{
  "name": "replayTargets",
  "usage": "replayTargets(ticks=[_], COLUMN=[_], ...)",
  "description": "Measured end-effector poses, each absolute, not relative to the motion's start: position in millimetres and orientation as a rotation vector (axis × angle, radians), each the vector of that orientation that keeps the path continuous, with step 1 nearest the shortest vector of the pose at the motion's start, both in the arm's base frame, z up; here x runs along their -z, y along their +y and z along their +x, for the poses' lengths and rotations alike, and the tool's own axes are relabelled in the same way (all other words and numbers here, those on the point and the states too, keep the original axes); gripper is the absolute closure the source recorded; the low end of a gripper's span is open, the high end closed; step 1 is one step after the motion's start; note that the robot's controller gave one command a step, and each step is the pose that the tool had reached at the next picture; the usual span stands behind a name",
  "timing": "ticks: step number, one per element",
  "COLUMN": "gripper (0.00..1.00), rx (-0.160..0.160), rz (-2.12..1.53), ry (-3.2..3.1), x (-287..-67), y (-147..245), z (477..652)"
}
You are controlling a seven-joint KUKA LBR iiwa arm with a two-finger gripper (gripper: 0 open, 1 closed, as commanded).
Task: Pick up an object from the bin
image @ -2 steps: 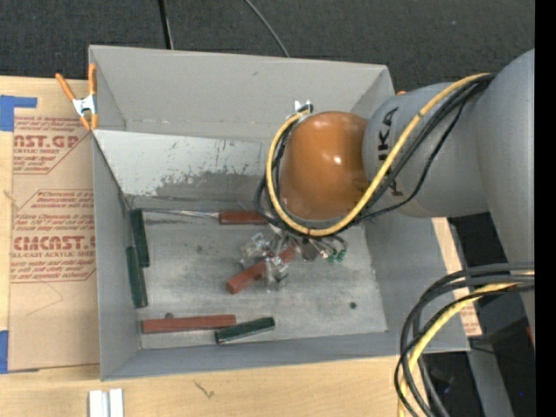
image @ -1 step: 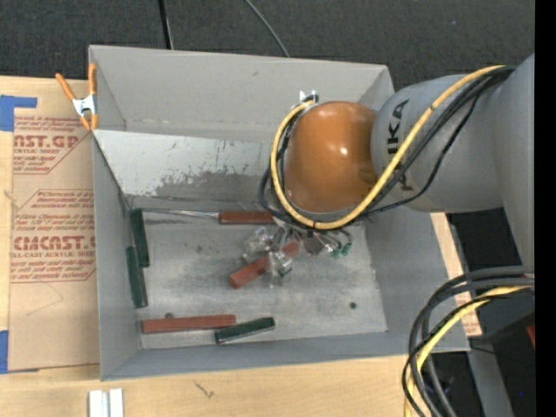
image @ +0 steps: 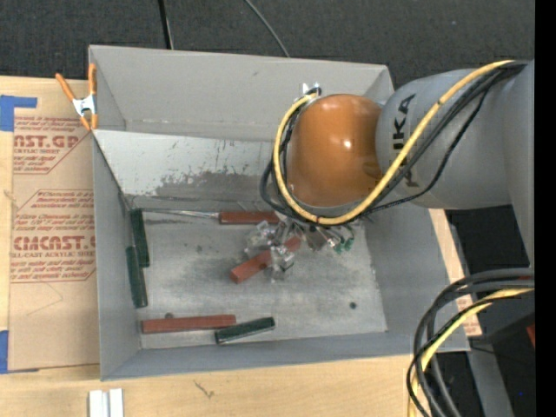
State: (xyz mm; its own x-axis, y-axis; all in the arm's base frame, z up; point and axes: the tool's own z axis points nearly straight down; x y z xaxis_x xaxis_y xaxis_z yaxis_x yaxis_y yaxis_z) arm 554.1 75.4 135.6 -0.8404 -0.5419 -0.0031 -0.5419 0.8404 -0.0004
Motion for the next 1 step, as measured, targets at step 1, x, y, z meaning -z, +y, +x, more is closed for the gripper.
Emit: replayTargets(ticks=[1], gripper=[1.0], rx=[-0.002], rz=[-0.887], ry=[3.015], x=[-148.2], y=[75.4], z=[552.7])
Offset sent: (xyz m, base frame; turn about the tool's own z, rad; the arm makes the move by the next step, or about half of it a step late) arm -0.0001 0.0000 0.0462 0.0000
